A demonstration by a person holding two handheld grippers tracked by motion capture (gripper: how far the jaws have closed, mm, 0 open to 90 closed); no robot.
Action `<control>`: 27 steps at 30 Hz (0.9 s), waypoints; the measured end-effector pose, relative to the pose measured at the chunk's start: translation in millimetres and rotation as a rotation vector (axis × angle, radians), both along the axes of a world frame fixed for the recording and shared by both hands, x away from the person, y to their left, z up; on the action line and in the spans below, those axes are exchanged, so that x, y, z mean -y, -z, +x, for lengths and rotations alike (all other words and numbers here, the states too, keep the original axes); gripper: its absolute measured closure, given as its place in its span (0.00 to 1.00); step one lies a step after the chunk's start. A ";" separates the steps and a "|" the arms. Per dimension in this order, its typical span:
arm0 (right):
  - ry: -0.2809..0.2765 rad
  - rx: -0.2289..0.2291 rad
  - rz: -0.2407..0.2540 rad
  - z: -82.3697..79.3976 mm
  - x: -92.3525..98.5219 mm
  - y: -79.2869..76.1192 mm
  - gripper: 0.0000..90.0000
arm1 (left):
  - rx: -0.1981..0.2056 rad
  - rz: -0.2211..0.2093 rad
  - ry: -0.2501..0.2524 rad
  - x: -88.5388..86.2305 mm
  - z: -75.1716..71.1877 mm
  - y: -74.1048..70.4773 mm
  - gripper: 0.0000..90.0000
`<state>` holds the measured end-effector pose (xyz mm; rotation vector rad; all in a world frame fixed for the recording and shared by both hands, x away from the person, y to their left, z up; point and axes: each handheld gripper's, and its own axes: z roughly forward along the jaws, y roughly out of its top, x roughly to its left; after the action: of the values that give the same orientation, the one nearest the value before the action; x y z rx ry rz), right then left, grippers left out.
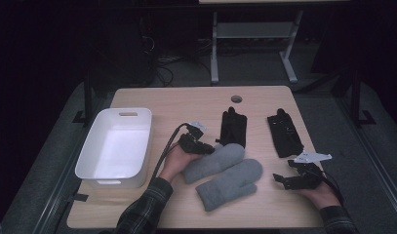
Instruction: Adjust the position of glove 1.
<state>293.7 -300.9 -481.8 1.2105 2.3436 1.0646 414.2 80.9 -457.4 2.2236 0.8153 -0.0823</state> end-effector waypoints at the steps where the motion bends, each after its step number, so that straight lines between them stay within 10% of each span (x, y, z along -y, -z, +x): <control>1: 0.000 0.000 0.001 0.0 0.0 0.1 0.17 | -0.007 -0.003 0.000 -0.4 0.2 -1.2 0.97; 17: 0.000 0.003 -0.004 -0.1 -0.5 0.1 0.17 | 0.090 -0.105 0.003 0.9 -29.3 -54.8 0.99; 27: 0.000 0.003 -0.004 -0.1 -0.6 0.1 0.17 | 0.143 -0.098 0.024 15.1 -50.9 -78.5 0.99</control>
<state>293.6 -300.3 -481.9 1.2070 2.3421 1.0606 363.3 65.8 -378.9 2.1207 0.6917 0.0244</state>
